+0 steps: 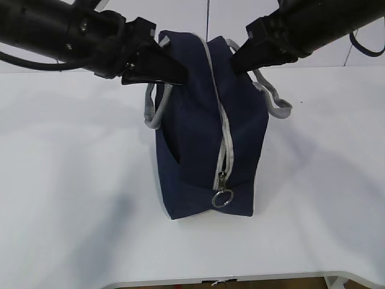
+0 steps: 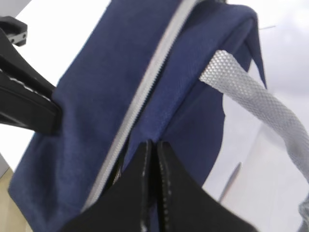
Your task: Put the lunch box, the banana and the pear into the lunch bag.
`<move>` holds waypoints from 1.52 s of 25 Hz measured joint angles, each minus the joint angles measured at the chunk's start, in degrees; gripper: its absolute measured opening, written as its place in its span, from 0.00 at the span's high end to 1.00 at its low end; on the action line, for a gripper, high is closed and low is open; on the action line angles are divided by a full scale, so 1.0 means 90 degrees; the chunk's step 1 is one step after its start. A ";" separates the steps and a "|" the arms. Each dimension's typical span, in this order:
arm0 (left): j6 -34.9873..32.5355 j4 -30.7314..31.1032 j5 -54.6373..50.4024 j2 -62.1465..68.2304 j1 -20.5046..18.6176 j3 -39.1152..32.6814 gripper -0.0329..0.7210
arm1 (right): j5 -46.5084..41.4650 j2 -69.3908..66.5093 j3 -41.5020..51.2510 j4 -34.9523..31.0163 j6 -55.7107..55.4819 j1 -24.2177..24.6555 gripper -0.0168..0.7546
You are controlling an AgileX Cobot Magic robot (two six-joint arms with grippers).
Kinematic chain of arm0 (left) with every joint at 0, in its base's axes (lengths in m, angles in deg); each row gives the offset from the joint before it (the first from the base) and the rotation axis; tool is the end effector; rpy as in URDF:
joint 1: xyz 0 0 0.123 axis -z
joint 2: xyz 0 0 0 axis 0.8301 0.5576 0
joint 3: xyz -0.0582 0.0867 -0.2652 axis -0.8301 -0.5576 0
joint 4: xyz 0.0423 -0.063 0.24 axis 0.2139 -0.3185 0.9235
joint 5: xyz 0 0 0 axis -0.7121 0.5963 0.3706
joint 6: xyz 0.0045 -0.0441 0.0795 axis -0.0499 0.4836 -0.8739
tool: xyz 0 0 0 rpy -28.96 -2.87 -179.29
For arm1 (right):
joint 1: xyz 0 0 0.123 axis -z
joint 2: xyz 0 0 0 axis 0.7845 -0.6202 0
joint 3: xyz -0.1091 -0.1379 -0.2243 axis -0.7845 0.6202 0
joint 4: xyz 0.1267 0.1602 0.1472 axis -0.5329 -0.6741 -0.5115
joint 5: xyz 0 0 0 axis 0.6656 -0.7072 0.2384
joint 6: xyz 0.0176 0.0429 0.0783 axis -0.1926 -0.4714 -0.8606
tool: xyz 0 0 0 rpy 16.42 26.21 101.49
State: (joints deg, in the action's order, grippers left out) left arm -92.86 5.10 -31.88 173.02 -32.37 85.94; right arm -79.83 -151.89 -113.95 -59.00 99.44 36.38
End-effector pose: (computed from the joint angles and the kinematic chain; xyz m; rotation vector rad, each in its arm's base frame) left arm 0.3118 -0.2038 0.2929 0.5734 2.2366 -1.1893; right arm 0.3287 0.1385 0.3366 -0.7664 2.2251 0.6874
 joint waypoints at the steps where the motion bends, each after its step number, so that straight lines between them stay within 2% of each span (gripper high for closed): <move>1: 0.0001 -0.0018 -0.0015 0.0087 0.0046 0.0115 0.96 | 0.0036 0.0032 0.0028 0.0071 -0.0046 0.0000 0.95; 6: -0.0003 -0.0004 -0.0223 0.0426 0.0152 0.0560 0.96 | 0.0552 0.0147 0.0151 0.0325 -0.0284 0.0000 0.95; 12: -0.0018 0.0210 -0.0223 0.0530 0.0175 0.0606 0.96 | 0.1126 0.0147 0.0175 0.0393 -0.0364 0.0053 0.95; 19: -0.0121 0.0032 0.0010 0.0820 0.0188 0.0649 0.96 | 0.1326 -0.0050 0.0227 0.0616 -0.0818 0.0064 0.95; 25: -0.0384 -0.0100 0.0162 0.0856 0.0188 0.0665 0.96 | 0.1561 -0.0079 0.0237 0.1463 -0.1745 0.0069 0.95; 38: -0.0523 -0.0151 0.0639 0.0856 0.0188 0.0665 0.96 | 0.1640 -0.0154 0.0237 0.1524 -0.2046 0.0069 0.94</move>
State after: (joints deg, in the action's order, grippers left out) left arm -97.57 3.74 -26.13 180.72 -30.68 91.92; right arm -65.07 -153.28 -111.82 -45.29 81.03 37.01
